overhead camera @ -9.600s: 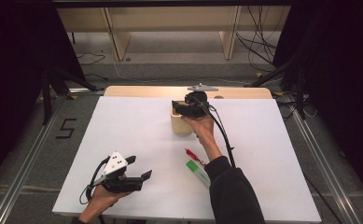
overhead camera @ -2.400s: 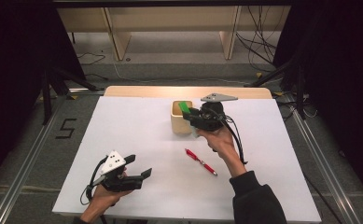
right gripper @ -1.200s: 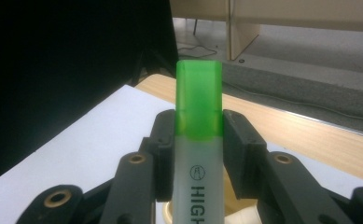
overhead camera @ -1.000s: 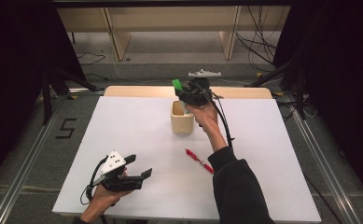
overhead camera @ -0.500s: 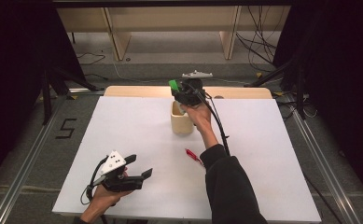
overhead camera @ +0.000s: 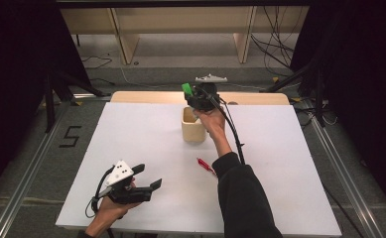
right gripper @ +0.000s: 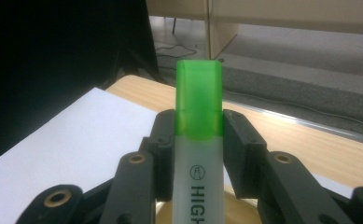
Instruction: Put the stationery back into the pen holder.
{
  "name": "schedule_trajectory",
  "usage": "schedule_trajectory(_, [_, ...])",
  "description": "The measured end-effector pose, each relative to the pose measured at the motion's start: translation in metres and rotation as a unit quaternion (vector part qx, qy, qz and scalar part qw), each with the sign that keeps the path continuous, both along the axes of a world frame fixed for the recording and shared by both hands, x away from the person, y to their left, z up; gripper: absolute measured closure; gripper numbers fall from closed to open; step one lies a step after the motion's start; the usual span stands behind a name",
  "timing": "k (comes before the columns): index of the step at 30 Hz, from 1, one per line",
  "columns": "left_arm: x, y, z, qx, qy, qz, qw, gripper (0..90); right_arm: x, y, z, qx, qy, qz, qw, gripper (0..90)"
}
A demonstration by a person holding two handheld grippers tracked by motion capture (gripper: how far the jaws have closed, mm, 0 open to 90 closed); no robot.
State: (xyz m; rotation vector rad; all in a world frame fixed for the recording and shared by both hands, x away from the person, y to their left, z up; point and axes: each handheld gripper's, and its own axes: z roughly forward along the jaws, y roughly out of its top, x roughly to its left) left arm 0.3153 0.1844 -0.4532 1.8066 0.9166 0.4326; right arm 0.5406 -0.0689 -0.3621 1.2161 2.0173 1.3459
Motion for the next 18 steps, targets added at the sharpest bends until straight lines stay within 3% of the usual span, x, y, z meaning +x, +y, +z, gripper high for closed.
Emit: schedule_trajectory(18, [0.000, 0.000, 0.000, -0.001, 0.000, -0.001, 1.0000, 18.0, 0.005, 0.003, -0.013, -0.009, 0.008, -0.001, 0.9999, 67.2])
